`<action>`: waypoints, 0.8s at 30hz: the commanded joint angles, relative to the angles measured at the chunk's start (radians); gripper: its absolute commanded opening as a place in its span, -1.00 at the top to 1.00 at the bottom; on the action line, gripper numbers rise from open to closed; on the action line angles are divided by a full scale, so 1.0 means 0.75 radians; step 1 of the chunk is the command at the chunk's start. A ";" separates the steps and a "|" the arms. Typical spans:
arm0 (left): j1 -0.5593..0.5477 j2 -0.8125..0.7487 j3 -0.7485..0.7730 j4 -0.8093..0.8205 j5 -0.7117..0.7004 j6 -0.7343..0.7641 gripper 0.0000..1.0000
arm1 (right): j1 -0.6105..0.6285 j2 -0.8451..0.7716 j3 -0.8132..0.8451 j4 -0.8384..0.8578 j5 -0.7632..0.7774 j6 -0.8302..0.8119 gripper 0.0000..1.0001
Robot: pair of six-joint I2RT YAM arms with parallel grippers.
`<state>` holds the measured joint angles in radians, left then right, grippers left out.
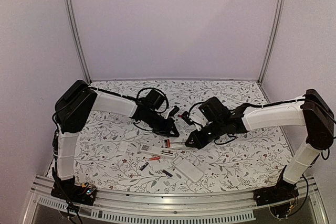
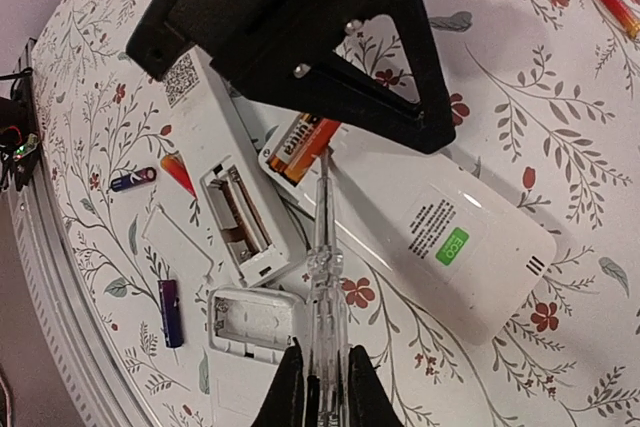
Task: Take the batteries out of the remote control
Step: Pass from the right arm to the left
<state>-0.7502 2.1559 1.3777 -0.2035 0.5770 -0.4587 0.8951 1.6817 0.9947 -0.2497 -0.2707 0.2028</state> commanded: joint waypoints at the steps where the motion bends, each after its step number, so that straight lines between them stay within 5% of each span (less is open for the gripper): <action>1: -0.023 0.030 0.002 -0.007 0.024 0.017 0.84 | -0.013 -0.071 -0.076 0.152 -0.177 0.114 1.00; 14: -0.011 -0.035 -0.007 0.016 -0.004 0.032 0.78 | -0.044 -0.235 -0.159 0.152 -0.153 0.174 1.00; 24: 0.195 -0.468 -0.165 0.177 -0.005 0.033 -0.18 | -0.046 -0.490 -0.253 0.191 -0.059 0.170 1.00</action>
<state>-0.6594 1.9587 1.2903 -0.1566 0.5671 -0.4469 0.8673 1.3758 0.8227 -0.1394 -0.3500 0.3264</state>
